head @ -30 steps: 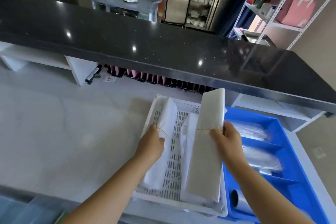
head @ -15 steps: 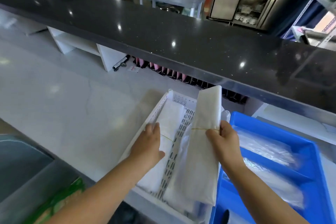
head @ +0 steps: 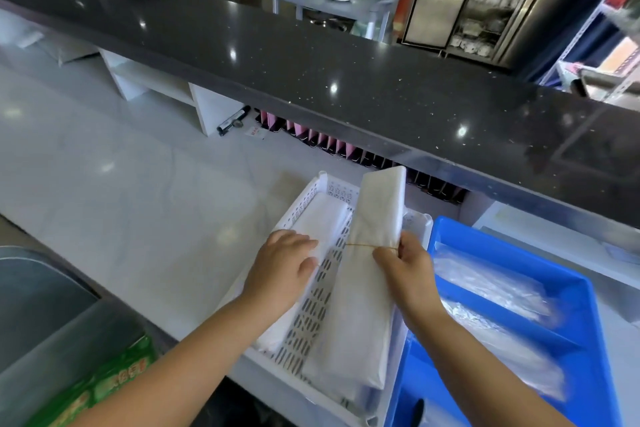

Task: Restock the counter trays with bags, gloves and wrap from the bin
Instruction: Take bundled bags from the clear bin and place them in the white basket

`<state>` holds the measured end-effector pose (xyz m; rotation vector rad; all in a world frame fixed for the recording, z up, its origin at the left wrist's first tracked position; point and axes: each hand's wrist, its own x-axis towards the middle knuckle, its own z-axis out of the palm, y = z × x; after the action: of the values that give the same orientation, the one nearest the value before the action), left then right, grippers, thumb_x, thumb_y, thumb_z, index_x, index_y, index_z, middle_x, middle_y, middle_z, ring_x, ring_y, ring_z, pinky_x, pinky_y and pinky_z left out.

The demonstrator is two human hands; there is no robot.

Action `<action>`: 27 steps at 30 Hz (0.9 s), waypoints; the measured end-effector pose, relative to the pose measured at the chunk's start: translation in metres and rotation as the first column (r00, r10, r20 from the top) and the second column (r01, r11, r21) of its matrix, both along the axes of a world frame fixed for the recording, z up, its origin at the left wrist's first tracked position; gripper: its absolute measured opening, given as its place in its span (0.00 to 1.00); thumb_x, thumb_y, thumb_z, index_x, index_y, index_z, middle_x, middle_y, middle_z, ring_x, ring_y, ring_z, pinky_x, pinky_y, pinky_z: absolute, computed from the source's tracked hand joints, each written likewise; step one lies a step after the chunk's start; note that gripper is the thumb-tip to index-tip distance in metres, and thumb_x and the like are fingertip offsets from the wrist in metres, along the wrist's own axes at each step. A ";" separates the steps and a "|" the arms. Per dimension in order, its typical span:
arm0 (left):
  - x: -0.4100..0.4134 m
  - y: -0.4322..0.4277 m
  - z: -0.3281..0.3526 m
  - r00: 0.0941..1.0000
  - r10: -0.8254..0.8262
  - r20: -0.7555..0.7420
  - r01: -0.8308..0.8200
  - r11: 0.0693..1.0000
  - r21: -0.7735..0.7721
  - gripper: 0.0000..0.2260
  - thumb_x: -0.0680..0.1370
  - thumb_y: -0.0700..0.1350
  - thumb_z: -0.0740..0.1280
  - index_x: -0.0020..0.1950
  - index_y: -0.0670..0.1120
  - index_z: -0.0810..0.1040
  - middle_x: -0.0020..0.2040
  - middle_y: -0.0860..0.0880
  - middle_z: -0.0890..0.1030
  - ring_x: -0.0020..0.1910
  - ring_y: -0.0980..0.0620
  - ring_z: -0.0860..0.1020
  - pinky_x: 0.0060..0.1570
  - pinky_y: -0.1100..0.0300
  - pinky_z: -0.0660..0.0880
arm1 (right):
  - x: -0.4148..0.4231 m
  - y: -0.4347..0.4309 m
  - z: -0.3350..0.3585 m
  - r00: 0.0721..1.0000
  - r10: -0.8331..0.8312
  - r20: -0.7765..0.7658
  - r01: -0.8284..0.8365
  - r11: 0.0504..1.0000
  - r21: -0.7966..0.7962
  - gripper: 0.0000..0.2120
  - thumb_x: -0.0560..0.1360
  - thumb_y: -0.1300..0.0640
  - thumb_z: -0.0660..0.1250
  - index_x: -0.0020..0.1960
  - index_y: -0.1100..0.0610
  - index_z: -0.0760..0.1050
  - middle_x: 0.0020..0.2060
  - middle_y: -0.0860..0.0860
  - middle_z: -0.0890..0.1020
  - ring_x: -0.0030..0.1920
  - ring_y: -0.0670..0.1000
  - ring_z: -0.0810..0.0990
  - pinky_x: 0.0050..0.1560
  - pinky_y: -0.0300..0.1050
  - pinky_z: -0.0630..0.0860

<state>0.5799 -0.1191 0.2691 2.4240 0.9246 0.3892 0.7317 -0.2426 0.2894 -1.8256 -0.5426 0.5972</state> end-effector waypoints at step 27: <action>-0.028 0.045 0.029 0.893 0.371 0.255 -0.104 0.721 -0.685 0.12 0.59 0.43 0.69 0.41 0.45 0.78 0.41 0.42 0.82 0.38 0.46 0.79 0.42 0.54 0.74 | 0.016 0.024 -0.018 -0.328 0.829 0.453 -0.313 0.358 -0.880 0.19 0.70 0.62 0.69 0.60 0.55 0.74 0.52 0.54 0.79 0.54 0.58 0.76 0.66 0.56 0.65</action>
<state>0.5516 -0.0741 0.2979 1.5109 0.9945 0.5002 0.7479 -0.2184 0.2715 -1.9515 -2.8136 -0.0288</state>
